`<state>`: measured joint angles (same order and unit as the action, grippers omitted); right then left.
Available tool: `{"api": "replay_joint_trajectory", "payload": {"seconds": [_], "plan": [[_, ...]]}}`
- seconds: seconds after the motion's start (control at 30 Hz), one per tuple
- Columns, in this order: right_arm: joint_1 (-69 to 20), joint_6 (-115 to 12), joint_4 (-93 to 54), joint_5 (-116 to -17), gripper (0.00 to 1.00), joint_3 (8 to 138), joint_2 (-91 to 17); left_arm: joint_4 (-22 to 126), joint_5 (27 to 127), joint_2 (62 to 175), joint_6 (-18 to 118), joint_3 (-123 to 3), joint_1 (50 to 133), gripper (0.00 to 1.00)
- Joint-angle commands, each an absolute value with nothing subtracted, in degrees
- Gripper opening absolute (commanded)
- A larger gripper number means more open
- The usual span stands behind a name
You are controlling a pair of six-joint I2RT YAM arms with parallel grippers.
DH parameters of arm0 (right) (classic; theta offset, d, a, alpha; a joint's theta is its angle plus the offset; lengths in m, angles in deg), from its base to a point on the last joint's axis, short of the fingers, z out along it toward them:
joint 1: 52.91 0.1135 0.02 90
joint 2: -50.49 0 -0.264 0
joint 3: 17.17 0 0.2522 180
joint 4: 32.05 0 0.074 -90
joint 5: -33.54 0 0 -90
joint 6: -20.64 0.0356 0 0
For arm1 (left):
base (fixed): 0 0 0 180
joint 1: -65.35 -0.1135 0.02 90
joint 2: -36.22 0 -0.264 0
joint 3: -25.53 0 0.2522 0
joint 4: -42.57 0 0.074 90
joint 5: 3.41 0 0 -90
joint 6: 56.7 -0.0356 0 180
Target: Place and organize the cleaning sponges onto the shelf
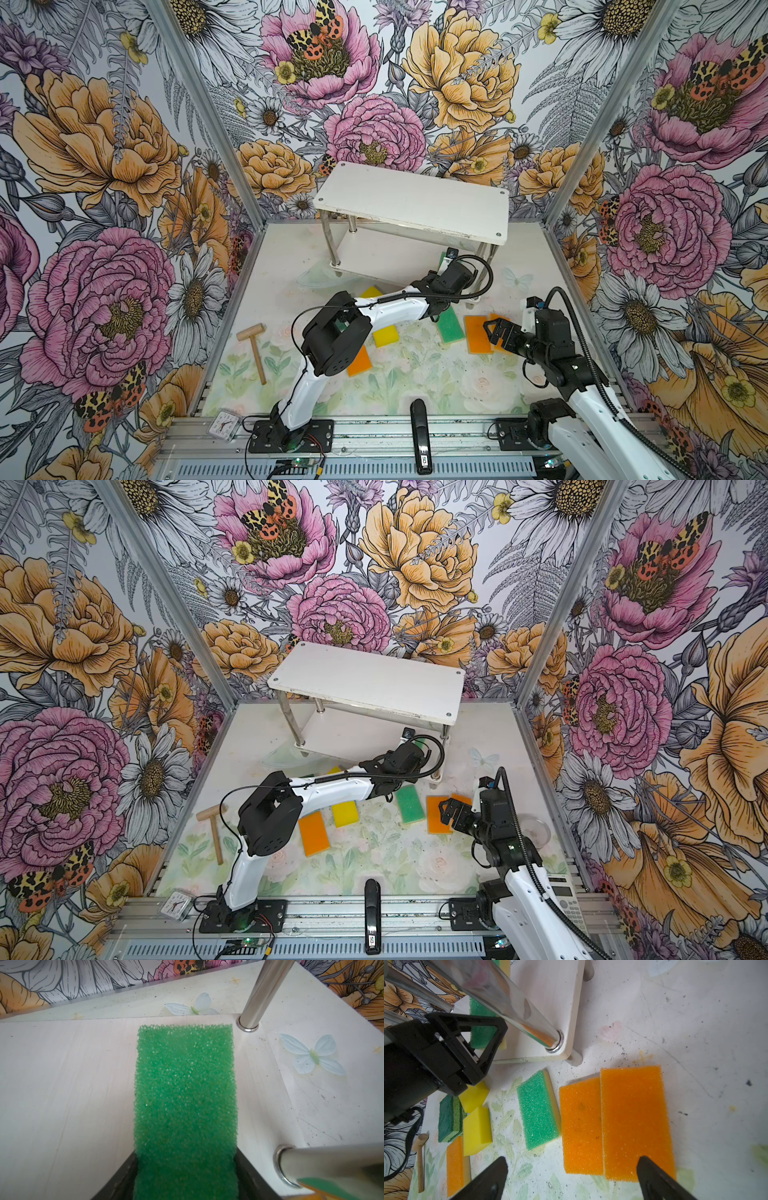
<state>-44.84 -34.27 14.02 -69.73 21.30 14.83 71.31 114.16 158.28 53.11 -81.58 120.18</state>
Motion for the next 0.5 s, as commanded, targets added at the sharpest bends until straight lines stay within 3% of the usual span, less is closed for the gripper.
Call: {"api": "replay_joint_trajectory", "payload": {"seconds": [0.0,0.47], "plan": [[-44.42,-34.38,12.81,-68.76,0.99,21.65,15.88,71.36,115.65,159.62,51.54,-84.52,119.26,0.62],[-44.44,-34.39,12.81,-68.94,0.99,21.21,16.30,73.82,117.17,162.45,53.87,-86.07,119.25,0.63]]}}
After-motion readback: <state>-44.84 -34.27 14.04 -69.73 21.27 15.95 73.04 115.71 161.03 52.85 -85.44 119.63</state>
